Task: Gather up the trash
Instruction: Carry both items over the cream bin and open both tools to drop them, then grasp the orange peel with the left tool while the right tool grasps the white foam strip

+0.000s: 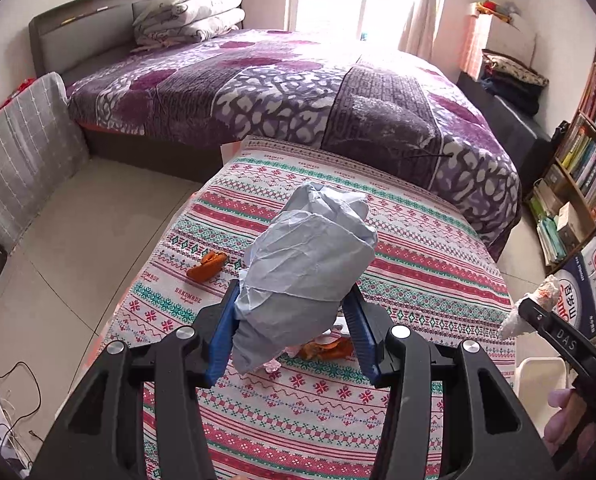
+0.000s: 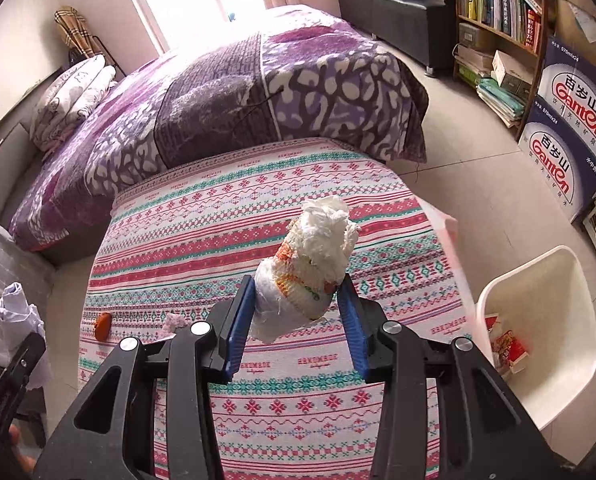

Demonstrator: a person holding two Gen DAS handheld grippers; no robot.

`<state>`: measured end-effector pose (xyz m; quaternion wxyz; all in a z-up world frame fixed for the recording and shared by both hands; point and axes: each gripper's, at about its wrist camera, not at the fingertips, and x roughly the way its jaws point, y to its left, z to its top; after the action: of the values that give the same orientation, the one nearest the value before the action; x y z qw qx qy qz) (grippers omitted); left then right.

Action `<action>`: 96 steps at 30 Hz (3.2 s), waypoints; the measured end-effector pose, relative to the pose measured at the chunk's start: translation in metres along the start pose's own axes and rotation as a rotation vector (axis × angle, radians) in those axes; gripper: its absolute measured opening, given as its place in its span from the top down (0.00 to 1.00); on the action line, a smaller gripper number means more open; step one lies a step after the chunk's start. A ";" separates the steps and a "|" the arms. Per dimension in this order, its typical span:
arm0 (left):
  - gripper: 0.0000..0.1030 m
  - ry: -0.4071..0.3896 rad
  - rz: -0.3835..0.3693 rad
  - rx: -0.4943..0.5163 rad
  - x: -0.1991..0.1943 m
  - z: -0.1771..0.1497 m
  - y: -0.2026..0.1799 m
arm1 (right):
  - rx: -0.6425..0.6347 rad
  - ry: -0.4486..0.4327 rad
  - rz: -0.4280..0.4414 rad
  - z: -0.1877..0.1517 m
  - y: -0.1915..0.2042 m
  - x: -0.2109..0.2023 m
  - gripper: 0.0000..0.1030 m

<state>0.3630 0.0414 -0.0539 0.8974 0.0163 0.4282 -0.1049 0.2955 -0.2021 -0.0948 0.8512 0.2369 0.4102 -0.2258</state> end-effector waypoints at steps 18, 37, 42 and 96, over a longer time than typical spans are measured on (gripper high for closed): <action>0.51 0.034 -0.047 0.075 0.014 -0.025 -0.079 | 0.096 -0.048 -0.033 -0.010 -0.106 -0.029 0.61; 0.51 0.040 -0.164 0.232 0.008 -0.052 -0.202 | 0.294 -0.048 -0.129 -0.002 -0.219 -0.056 0.58; 0.51 0.052 -0.203 0.291 0.008 -0.066 -0.237 | 0.370 -0.071 -0.180 -0.001 -0.252 -0.066 0.35; 0.22 0.268 0.064 0.564 0.088 -0.094 -0.178 | 0.251 -0.027 -0.311 -0.006 -0.218 -0.049 0.07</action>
<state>0.3094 -0.1366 -0.1704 0.7960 0.2920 0.4958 -0.1881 0.1386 -0.3601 -0.1067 0.7754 0.2720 0.3990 -0.4069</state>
